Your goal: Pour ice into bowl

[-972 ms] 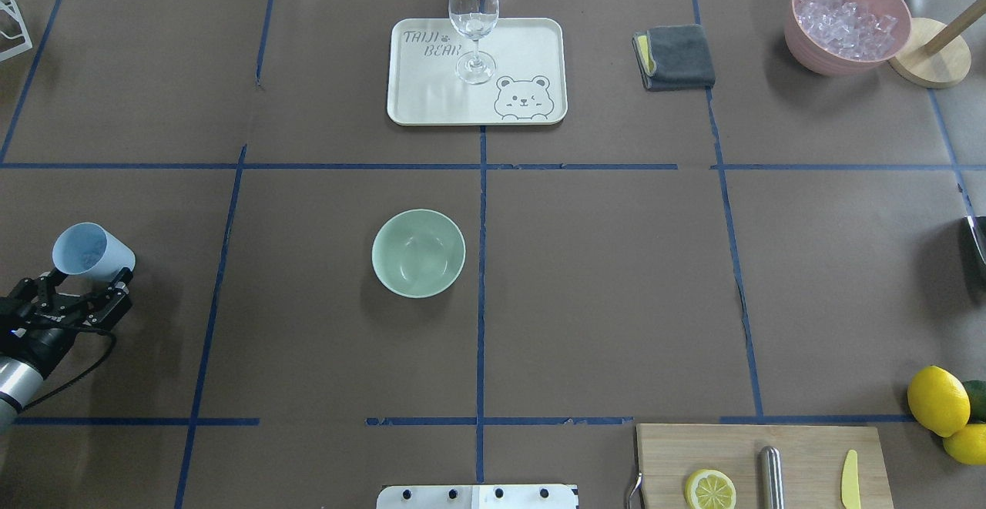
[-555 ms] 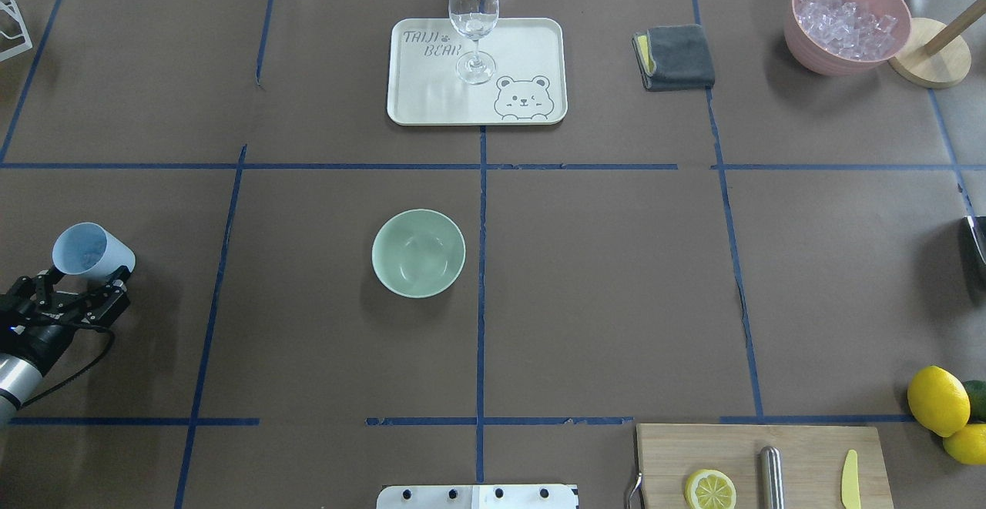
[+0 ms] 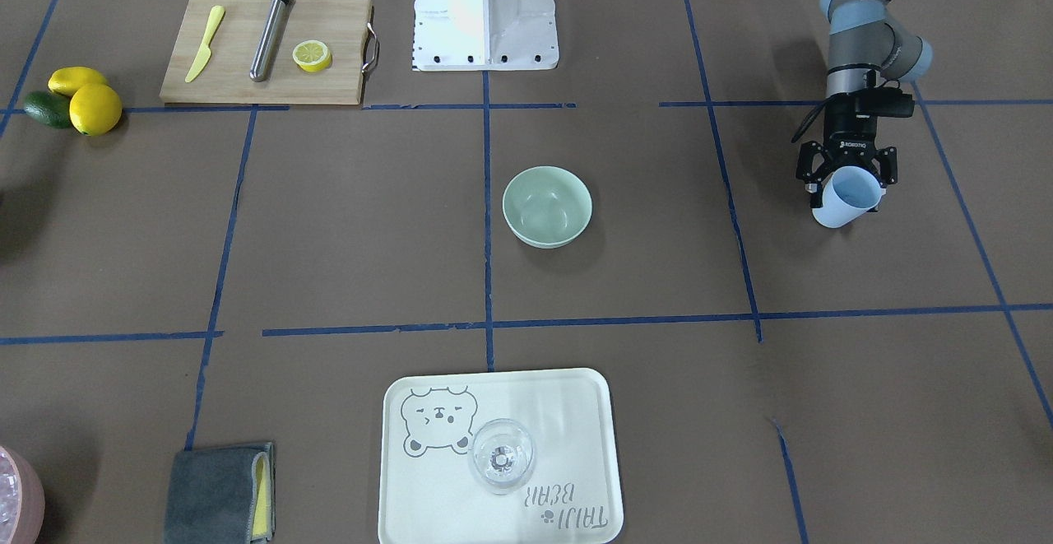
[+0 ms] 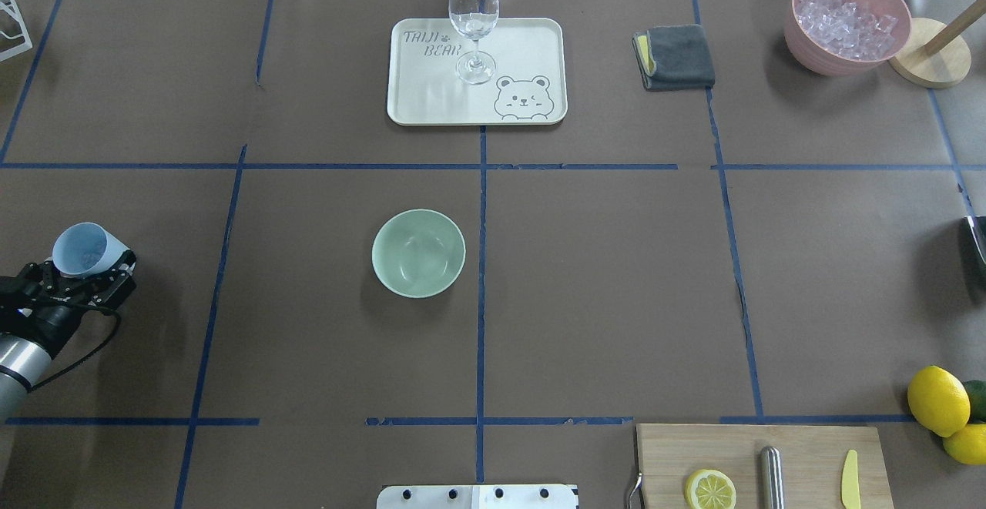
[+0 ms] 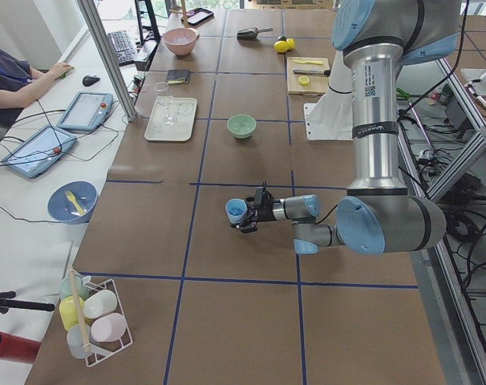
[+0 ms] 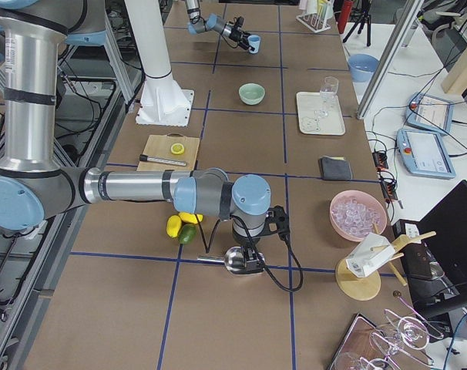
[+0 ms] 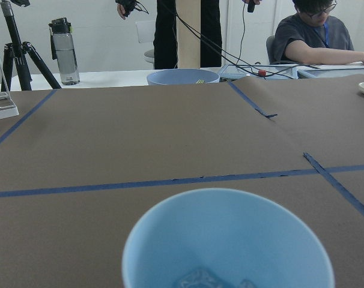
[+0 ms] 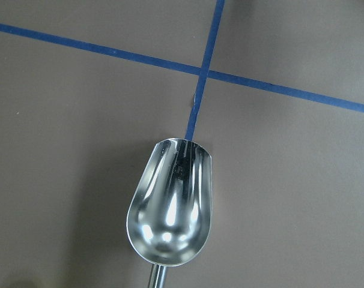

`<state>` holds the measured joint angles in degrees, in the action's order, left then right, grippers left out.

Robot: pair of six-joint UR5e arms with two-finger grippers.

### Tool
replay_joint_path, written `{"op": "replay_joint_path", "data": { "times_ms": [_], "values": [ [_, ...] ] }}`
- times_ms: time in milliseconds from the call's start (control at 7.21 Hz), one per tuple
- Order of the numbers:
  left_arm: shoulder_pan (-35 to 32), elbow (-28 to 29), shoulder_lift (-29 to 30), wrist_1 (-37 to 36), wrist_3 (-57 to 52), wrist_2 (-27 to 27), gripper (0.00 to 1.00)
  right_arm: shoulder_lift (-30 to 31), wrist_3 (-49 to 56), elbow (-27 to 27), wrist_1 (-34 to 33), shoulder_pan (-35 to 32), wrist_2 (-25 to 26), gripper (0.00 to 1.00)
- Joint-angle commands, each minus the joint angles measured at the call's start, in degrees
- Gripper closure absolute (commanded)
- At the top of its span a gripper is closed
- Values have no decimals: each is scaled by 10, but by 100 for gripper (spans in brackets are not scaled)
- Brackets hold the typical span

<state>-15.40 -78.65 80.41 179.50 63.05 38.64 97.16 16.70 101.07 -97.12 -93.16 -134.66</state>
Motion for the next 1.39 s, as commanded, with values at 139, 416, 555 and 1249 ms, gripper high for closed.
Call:
{"op": "replay_joint_path", "data": {
  "times_ms": [139, 416, 555, 1249],
  "values": [
    [-12, 9, 18, -19, -1, 2, 2, -1, 0, 0, 0, 0, 0, 0],
    [-13, 13, 26, -15, 0, -1, 81, -1, -1, 0, 0, 0, -1, 0],
    [-14, 8, 24, -13, -4, 2, 100, -2, -1, 0, 0, 0, -1, 0],
    [-75, -80, 34, -6, -243, 126, 100, -4, -2, 0, 0, 0, 0, 0]
  ]
}}
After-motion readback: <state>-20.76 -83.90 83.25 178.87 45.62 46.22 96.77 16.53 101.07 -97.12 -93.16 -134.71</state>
